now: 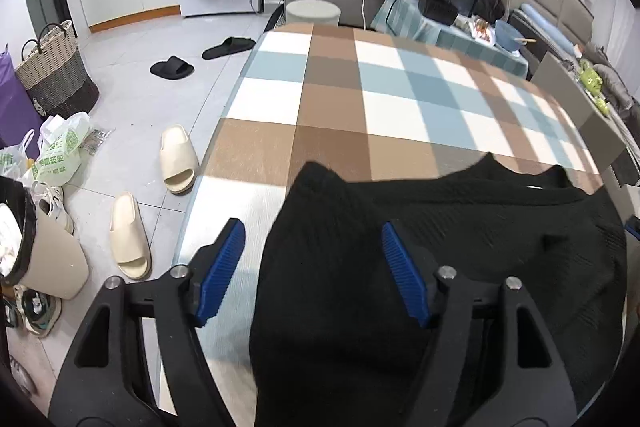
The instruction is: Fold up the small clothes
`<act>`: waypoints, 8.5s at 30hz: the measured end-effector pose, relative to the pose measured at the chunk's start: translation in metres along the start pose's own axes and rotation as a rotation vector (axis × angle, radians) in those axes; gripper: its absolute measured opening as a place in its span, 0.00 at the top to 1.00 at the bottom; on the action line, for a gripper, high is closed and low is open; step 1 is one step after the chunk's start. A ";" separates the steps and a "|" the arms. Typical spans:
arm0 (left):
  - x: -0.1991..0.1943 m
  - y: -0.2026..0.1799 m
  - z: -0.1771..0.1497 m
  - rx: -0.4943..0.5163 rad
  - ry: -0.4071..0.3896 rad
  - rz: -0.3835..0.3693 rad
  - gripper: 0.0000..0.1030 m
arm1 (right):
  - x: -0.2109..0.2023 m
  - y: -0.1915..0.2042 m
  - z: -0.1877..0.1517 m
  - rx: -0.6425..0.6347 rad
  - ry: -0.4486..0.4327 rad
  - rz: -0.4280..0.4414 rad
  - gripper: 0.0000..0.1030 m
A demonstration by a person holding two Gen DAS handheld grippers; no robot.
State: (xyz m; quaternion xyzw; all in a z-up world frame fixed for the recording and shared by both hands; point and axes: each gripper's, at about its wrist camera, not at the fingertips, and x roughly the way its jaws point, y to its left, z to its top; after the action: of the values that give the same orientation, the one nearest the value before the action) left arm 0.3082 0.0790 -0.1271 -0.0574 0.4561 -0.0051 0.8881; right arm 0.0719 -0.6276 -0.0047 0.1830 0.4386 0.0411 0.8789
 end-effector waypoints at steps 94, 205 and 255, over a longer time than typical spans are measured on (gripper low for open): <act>-0.190 -0.028 -0.247 -0.032 -0.136 -0.114 0.33 | -0.100 0.007 -0.195 0.133 -0.050 0.074 0.67; -0.164 -0.221 -0.190 0.320 -0.181 -0.509 0.92 | -0.086 0.066 -0.195 0.005 -0.065 0.089 0.54; -0.135 -0.135 -0.213 0.188 -0.080 -0.339 0.30 | 0.021 0.100 -0.141 0.103 0.141 0.236 0.82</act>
State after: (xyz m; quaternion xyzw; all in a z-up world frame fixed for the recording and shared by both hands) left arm 0.0623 -0.0680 -0.1264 -0.0506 0.4016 -0.1949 0.8934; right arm -0.0172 -0.4898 -0.0624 0.2747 0.4761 0.1345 0.8245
